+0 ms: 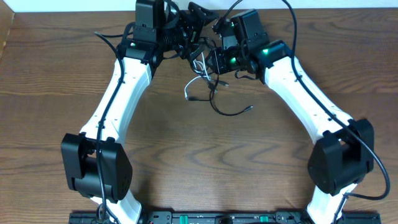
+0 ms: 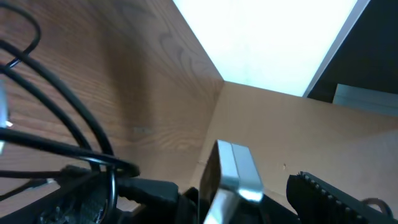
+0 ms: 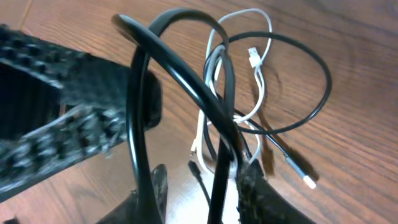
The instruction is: Untangle cables
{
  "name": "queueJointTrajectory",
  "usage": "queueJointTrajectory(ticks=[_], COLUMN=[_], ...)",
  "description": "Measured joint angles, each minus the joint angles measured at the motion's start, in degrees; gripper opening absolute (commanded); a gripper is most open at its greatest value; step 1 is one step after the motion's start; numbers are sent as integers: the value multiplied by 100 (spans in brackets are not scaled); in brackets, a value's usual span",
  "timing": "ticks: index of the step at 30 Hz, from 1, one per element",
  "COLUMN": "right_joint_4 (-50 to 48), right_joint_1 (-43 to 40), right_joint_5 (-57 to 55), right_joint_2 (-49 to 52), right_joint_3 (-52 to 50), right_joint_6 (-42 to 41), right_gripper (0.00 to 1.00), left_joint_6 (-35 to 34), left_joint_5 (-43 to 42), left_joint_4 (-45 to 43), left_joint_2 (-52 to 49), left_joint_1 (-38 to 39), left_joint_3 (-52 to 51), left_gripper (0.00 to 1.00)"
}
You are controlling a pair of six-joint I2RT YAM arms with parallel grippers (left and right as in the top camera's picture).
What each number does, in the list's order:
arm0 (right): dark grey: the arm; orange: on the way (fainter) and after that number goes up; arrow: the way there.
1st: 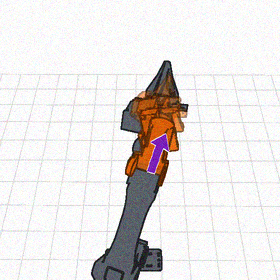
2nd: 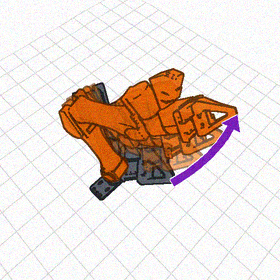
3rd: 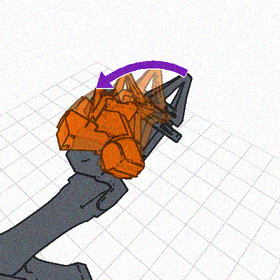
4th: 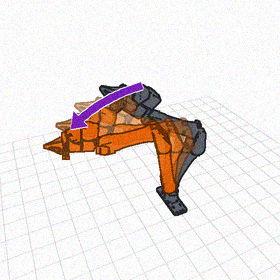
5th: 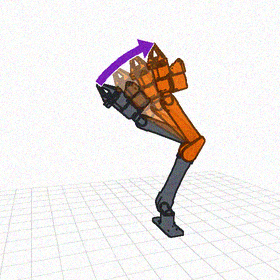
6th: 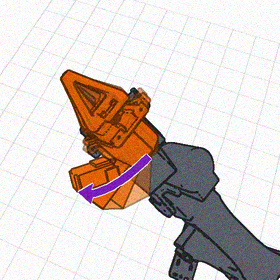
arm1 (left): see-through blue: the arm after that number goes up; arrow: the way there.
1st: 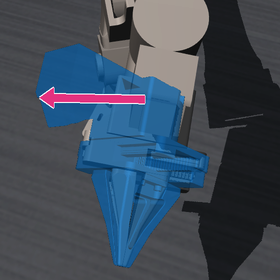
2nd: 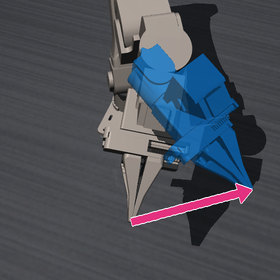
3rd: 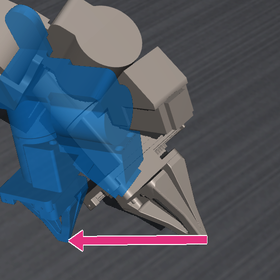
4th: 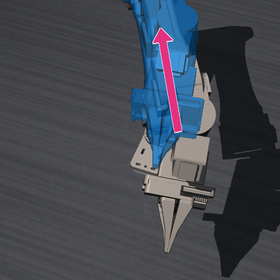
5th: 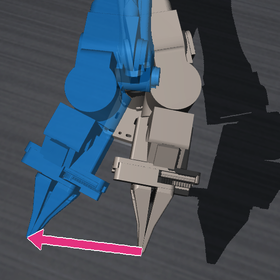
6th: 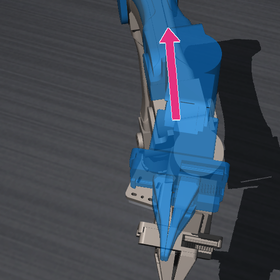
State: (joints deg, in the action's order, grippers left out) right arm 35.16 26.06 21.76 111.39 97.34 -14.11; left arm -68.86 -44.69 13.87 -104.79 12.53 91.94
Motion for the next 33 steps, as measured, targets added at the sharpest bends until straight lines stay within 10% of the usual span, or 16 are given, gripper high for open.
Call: queueJointTrajectory(ticks=[2,7,17,33], right_joint_4=[17,400,1878,1912], right_joint_1=[-20,-286,-1145,-1248], right_joint_5=[-83,-356,-197,-116], right_joint_2=[0,0,0,0], right_joint_3=[0,0,0,0], right_joint_6=[-66,-380,-516,-212], right_gripper=[1,1,1,32], left_joint_6=[-13,280,4347,7346], left_joint_5=[-20,-138,313,1808], left_joint_4=[0,-9,1703,2479], left_joint_2=[0,0,20,-2028], left_joint_1=[0,-13,-313,-205], left_joint_3=[0,0,11,1252], left_gripper=[95,95,94,82])
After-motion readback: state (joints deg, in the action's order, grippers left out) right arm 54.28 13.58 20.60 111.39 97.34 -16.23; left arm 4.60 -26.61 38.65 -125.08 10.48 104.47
